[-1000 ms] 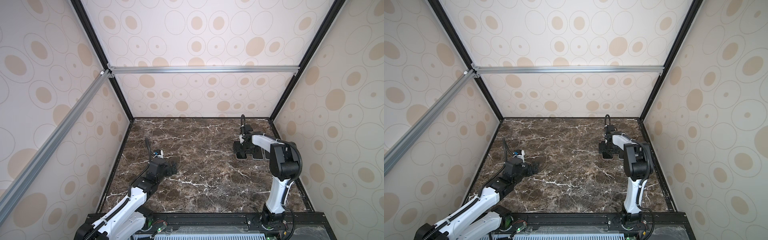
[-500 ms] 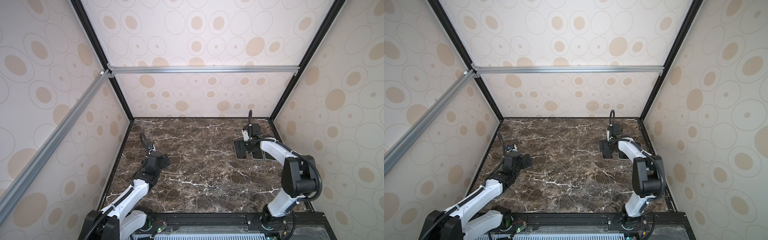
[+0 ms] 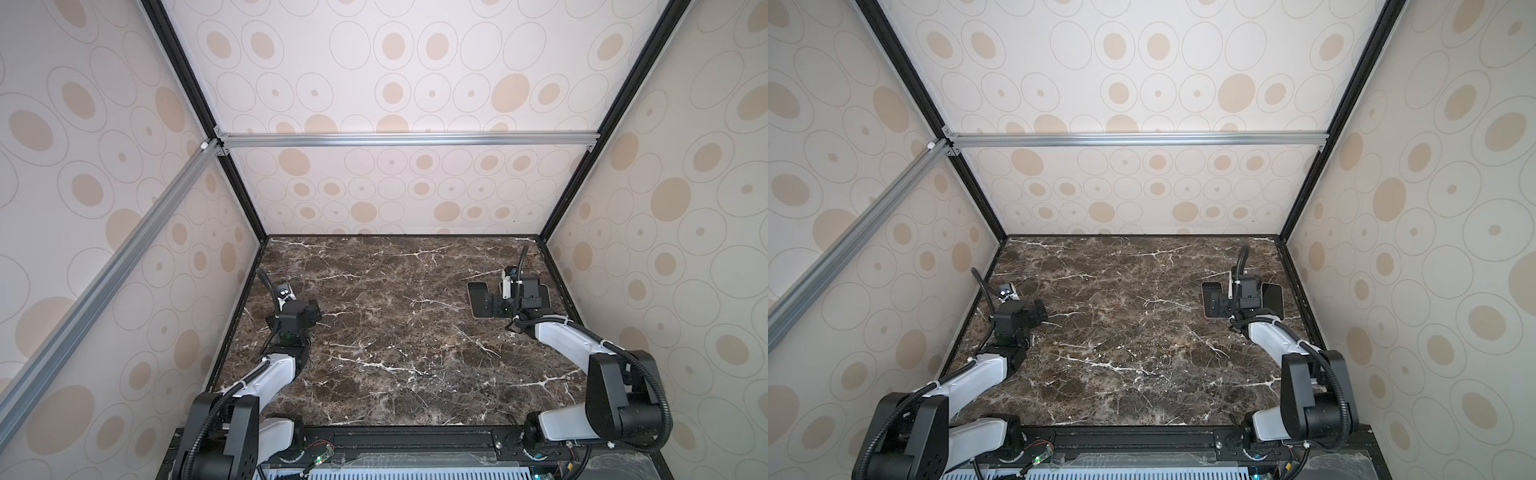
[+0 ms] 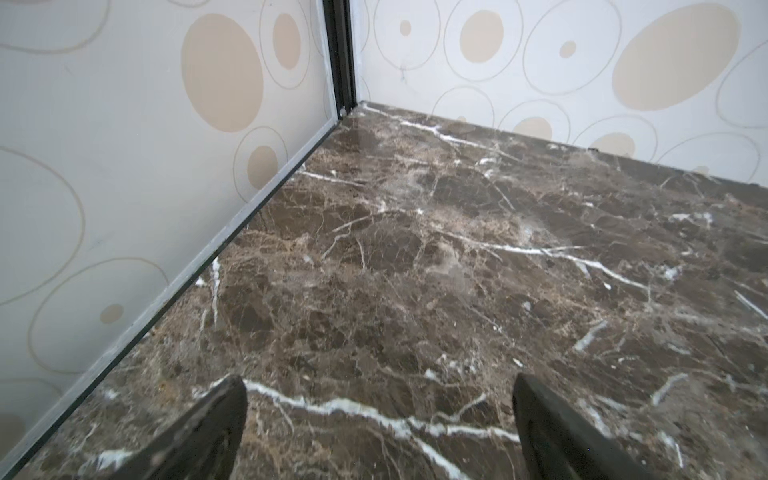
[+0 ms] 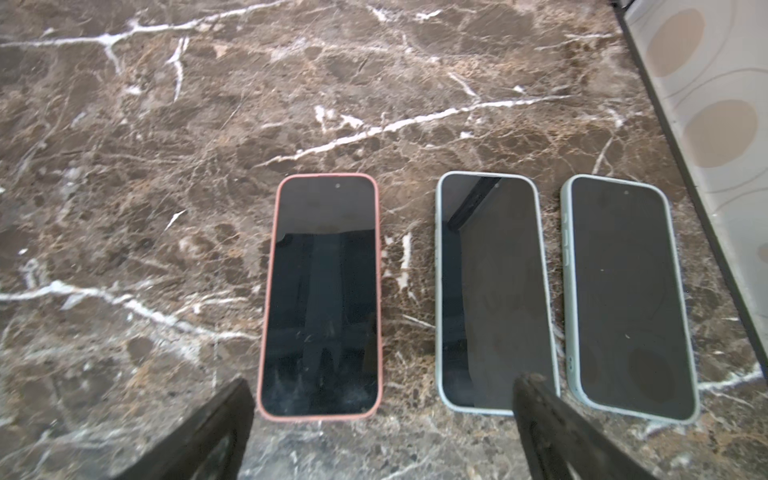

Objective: Put the phone into the phone case

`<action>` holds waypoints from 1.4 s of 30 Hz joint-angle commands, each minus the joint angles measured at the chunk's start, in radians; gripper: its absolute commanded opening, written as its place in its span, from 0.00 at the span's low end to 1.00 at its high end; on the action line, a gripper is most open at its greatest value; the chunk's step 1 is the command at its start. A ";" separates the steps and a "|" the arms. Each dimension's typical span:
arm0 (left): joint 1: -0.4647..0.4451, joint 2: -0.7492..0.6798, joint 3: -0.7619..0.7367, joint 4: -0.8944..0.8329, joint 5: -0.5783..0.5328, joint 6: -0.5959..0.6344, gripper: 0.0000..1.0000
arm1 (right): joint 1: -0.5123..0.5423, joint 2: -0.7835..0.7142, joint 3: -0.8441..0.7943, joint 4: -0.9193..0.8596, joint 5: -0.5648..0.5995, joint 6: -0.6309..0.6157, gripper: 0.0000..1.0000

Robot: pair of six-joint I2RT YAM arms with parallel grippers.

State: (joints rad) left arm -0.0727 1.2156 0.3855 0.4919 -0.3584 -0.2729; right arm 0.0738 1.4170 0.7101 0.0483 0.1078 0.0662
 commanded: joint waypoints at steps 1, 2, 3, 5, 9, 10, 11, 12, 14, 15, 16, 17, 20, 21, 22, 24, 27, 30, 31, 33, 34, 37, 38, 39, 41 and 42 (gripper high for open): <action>0.017 0.038 -0.045 0.236 0.036 0.070 1.00 | -0.010 -0.014 -0.061 0.171 0.028 0.007 1.00; 0.017 0.056 -0.069 0.294 0.037 0.082 1.00 | -0.011 -0.018 -0.081 0.203 0.028 0.007 1.00; 0.019 0.075 -0.095 0.367 0.038 0.096 1.00 | -0.013 -0.022 -0.107 0.249 0.028 0.007 1.00; 0.020 0.112 -0.130 0.467 0.038 0.122 1.00 | -0.015 -0.024 -0.149 0.326 0.029 -0.004 1.00; 0.029 0.154 -0.123 0.517 0.054 0.154 1.00 | -0.028 0.008 -0.199 0.452 0.054 -0.020 1.00; 0.031 0.164 -0.116 0.520 0.063 0.153 1.00 | -0.032 0.012 -0.196 0.451 0.056 -0.016 1.00; 0.033 0.177 -0.113 0.544 0.070 0.156 1.00 | -0.034 0.011 -0.189 0.443 0.052 -0.016 1.00; 0.034 0.189 -0.110 0.557 0.072 0.156 1.00 | -0.035 0.015 -0.192 0.460 0.048 -0.020 1.00; 0.039 0.219 -0.098 0.593 0.075 0.169 1.00 | -0.036 0.034 -0.211 0.535 0.054 -0.026 1.00; 0.041 0.233 -0.090 0.598 0.068 0.173 1.00 | -0.037 0.053 -0.229 0.592 0.058 -0.026 1.00; 0.045 0.262 -0.101 0.656 0.066 0.176 1.00 | -0.041 0.079 -0.240 0.630 0.052 -0.028 1.00; 0.053 0.295 -0.118 0.732 0.071 0.183 1.00 | -0.040 0.098 -0.252 0.675 0.030 -0.044 1.00; 0.049 0.297 -0.121 0.735 0.115 0.201 1.00 | -0.040 0.096 -0.268 0.686 -0.004 -0.052 1.00; 0.050 0.300 -0.123 0.736 0.128 0.204 1.00 | -0.041 0.108 -0.280 0.720 -0.019 -0.061 1.00; 0.049 0.310 -0.127 0.753 0.149 0.212 1.00 | -0.040 0.125 -0.296 0.774 -0.041 -0.073 1.00; 0.050 0.354 -0.155 0.842 0.183 0.226 1.00 | -0.040 0.135 -0.302 0.795 -0.042 -0.073 1.00; 0.049 0.357 -0.184 0.892 0.163 0.210 1.00 | -0.040 0.121 -0.287 0.745 -0.042 -0.072 1.00; 0.049 0.360 -0.180 0.890 0.160 0.209 1.00 | -0.040 0.126 -0.287 0.752 -0.039 -0.071 1.00; 0.049 0.371 -0.183 0.914 0.159 0.213 1.00 | -0.040 0.121 -0.283 0.736 -0.041 -0.071 1.00; 0.049 0.363 -0.181 0.895 0.159 0.211 1.00 | -0.040 0.123 -0.287 0.745 -0.040 -0.071 1.00; 0.050 0.367 -0.184 0.913 0.159 0.214 1.00 | -0.040 0.123 -0.287 0.746 -0.040 -0.071 1.00; 0.050 0.363 -0.189 0.919 0.160 0.215 1.00 | -0.040 0.121 -0.287 0.740 -0.041 -0.071 1.00; 0.048 0.360 -0.190 0.916 0.162 0.214 1.00 | -0.040 0.121 -0.287 0.742 -0.040 -0.071 1.00; 0.050 0.363 -0.192 0.923 0.162 0.215 1.00 | -0.041 0.119 -0.287 0.743 -0.040 -0.071 1.00; 0.048 0.361 -0.188 0.913 0.164 0.217 1.00 | -0.040 0.120 -0.287 0.742 -0.042 -0.072 1.00; 0.049 0.363 -0.188 0.916 0.164 0.217 1.00 | -0.040 0.119 -0.287 0.743 -0.042 -0.072 1.00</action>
State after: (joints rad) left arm -0.0296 1.5772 0.1986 1.3689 -0.2024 -0.0811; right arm 0.0380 1.5425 0.4160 0.7647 0.0746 0.0097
